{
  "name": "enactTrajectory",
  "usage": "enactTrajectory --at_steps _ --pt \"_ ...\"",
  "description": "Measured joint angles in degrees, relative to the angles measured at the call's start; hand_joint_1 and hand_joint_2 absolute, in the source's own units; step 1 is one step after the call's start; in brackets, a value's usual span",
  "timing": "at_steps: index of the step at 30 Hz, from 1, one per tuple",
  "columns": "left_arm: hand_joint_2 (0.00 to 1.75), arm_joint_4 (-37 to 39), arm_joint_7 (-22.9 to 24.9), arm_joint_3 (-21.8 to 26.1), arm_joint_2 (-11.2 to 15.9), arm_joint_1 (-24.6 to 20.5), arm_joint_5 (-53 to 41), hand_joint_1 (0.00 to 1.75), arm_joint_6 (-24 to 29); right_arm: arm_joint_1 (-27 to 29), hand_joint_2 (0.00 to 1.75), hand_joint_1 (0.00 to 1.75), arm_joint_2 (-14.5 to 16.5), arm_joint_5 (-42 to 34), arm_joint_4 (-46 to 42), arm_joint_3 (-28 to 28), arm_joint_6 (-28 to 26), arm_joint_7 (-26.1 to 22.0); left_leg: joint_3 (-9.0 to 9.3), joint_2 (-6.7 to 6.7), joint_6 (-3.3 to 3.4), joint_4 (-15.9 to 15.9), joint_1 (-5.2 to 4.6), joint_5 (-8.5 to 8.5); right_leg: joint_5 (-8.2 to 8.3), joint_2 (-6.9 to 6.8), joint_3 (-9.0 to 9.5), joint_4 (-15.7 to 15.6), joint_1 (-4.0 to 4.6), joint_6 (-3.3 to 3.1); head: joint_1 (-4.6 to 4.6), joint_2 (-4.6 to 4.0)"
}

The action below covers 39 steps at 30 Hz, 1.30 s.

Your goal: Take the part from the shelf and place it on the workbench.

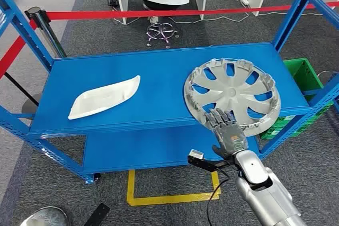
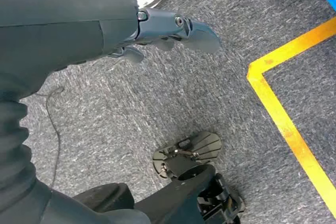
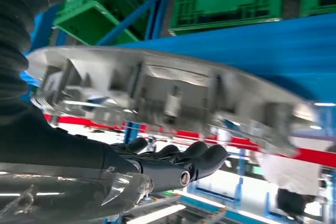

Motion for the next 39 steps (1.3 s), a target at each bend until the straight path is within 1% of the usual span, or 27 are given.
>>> enactTrajectory --at_steps 2,8,17,23,32,38,39 --pt "1.75 0.0 0.0 0.1 0.0 0.0 -0.4 0.0 0.0 -0.2 1.75 0.0 0.0 0.4 1.2 -0.9 -1.2 0.0 0.0 0.0 0.0 0.0 0.0 0.0 0.0 0.0 0.0 0.0 0.0 0.0 0.01 0.0" --pt "1.75 0.0 0.0 0.5 0.0 0.0 -2.1 0.0 0.0 -1.4 1.75 0.0 0.0 2.3 7.1 -6.0 -8.4 0.4 -0.01 -0.01 0.0 0.0 0.0 0.0 0.0 0.0 0.01 0.0 0.0 0.0 0.01 0.0" --pt "1.75 0.0 0.0 1.0 0.0 -0.1 -3.7 0.0 -0.3 -4.2 1.75 0.0 0.1 3.7 13.7 -11.8 -13.2 1.0 -0.01 -0.01 0.0 0.0 0.0 0.0 0.01 -0.02 0.01 0.0 0.0 0.0 0.01 0.0" --pt "1.75 0.0 0.0 1.1 0.0 -0.2 -3.7 0.0 -0.3 -4.7 1.75 0.0 0.2 3.8 15.9 -13.1 -13.6 1.0 -0.01 -0.01 0.0 0.0 0.0 0.0 0.0 -0.02 0.01 0.0 0.0 0.0 0.01 0.0" --pt "1.75 0.0 0.0 1.3 0.0 -0.2 -3.7 0.0 -0.3 -5.1 1.75 0.0 0.3 4.0 17.1 -13.7 -13.8 1.1 -0.01 -0.01 0.0 0.0 0.0 0.0 0.0 -0.01 0.01 0.0 0.0 0.0 0.01 0.0" --pt "1.75 0.0 0.0 1.4 -0.1 -0.2 -4.4 0.0 -0.3 -5.4 1.75 0.0 0.5 5.3 17.6 -13.7 -15.4 1.7 -0.01 -0.01 0.0 0.0 0.0 0.0 0.01 -0.01 0.01 0.0 0.0 0.0 0.01 0.0" --pt "1.75 0.0 0.0 1.4 -0.1 -0.2 -4.5 0.0 -0.3 -5.4 1.75 0.1 0.6 5.3 17.8 -13.7 -15.4 1.7 -0.01 -0.01 0.0 0.0 0.0 0.0 0.0 -0.01 0.01 0.0 0.0 0.0 0.01 0.0"
